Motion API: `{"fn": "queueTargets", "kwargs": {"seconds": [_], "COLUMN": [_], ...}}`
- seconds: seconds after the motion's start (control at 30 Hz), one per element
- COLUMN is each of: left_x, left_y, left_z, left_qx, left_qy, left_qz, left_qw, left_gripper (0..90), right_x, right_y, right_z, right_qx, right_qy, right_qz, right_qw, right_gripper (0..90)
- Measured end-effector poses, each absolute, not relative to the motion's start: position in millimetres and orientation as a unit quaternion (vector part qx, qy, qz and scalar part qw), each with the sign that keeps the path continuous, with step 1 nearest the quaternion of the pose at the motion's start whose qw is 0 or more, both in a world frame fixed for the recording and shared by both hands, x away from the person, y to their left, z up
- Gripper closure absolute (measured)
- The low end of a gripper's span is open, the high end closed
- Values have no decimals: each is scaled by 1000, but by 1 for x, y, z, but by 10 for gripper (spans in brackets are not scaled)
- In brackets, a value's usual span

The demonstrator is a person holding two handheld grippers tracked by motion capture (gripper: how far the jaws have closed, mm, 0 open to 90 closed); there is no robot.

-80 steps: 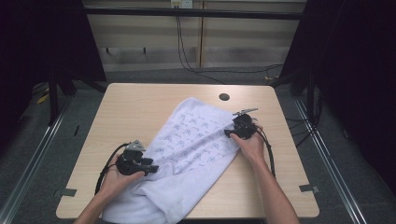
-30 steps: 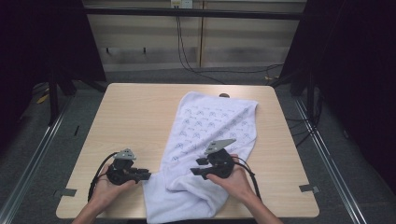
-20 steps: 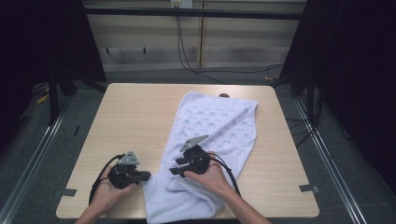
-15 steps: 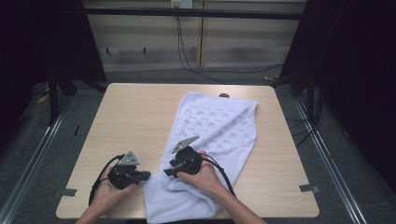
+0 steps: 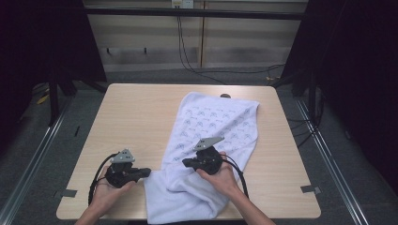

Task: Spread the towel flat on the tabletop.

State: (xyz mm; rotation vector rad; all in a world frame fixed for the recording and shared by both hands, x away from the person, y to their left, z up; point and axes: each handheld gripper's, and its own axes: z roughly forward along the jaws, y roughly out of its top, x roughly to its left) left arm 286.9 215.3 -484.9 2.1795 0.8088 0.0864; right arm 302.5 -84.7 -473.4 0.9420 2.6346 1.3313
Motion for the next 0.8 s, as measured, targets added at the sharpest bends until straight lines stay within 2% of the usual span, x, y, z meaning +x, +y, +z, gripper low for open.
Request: {"fn": "queueTargets", "kwargs": {"seconds": [0.07, 0.13, 0.2, 0.27, 0.33, 0.37, 0.4, 0.47, 0.63, 0.8], "left_x": [288, 289, 290, 290, 290, 290, 290, 291, 288, 288], "left_y": [212, 211, 213, 216, 218, 219, 220, 221, 222, 221], "left_z": [-485, -485, -485, -486, -487, -487, -487, -486, -483, -481], "left_qx": [861, 860, 859, 859, 858, 856, 854, 853, 849, 844], "left_qy": [317, 318, 320, 322, 325, 327, 329, 331, 329, 325], "left_qz": [32, 34, 36, 34, 34, 32, 30, 32, 33, 22], "left_qw": [395, 397, 398, 397, 398, 400, 401, 403, 412, 427], "left_gripper": [883, 882, 882, 882, 882, 882, 882, 882, 883, 882], "right_x": [305, 308, 312, 315, 313, 312, 311, 310, 310, 305], "right_y": [-74, -60, -47, -37, -31, -30, -30, -32, -43, -62], "right_z": [-477, -483, -490, -496, -499, -499, -498, -499, -498, -480], "right_qx": [306, 293, 291, 288, 271, 263, 262, 261, 285, 295], "right_qy": [857, 866, 871, 876, 883, 888, 888, 886, 865, 839], "right_qz": [413, 405, 397, 386, 381, 372, 372, 379, 412, 457], "right_qw": [30, 17, 15, 20, 45, 63, 64, 62, 37, 11], "right_gripper": [642, 617, 553, 531, 579, 629, 717, 816, 851, 854]}}
